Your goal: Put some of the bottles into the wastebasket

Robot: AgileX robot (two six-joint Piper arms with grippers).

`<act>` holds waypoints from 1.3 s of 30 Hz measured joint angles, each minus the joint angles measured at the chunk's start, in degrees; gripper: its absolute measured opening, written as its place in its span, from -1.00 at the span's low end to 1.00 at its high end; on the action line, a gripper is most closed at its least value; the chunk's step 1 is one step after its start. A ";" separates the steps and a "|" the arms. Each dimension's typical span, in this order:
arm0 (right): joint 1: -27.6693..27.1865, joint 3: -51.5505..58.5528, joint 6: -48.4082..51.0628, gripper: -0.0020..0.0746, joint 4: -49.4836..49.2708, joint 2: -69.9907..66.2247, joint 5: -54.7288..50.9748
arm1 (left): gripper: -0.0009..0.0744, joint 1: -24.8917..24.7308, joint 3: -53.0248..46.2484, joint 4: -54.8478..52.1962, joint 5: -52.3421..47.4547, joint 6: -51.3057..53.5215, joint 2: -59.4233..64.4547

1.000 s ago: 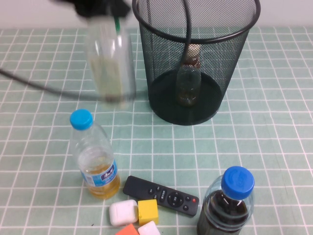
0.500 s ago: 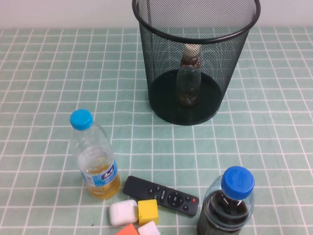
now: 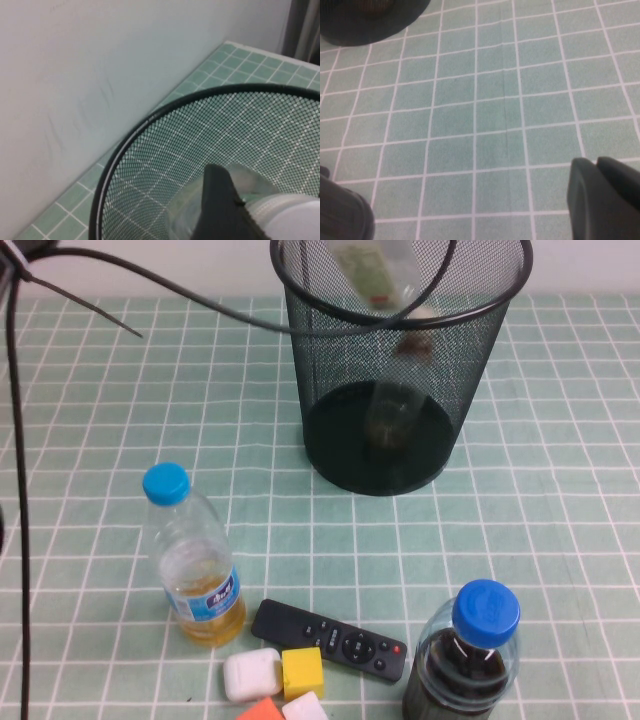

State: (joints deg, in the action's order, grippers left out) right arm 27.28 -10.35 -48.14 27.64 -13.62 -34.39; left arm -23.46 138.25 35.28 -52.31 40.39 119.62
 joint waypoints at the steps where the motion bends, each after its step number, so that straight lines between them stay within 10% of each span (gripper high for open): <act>1: 0.00 0.00 0.00 -0.97 0.00 0.00 0.00 | -0.10 0.00 0.00 -0.16 0.13 0.00 0.62; 16: 0.00 0.00 0.00 -0.97 0.00 0.00 0.00 | -0.09 0.00 0.00 -0.78 -2.27 0.21 3.79; 23: 0.00 0.00 0.00 -0.97 0.00 0.00 0.00 | 0.29 0.00 0.00 -0.67 -3.70 -3.61 3.29; 31: 0.00 0.00 0.00 -0.97 0.00 0.00 0.00 | -0.80 0.00 2.58 -0.87 -11.46 -5.11 -4.71; 39: 0.00 0.00 0.00 -0.97 0.00 0.00 0.00 | -0.98 0.00 3.33 -6.42 -18.14 -8.58 -16.87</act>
State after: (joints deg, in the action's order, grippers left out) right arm 27.28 -10.35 -48.14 27.64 -13.62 -34.39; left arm -23.46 141.59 28.86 -70.45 31.81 102.75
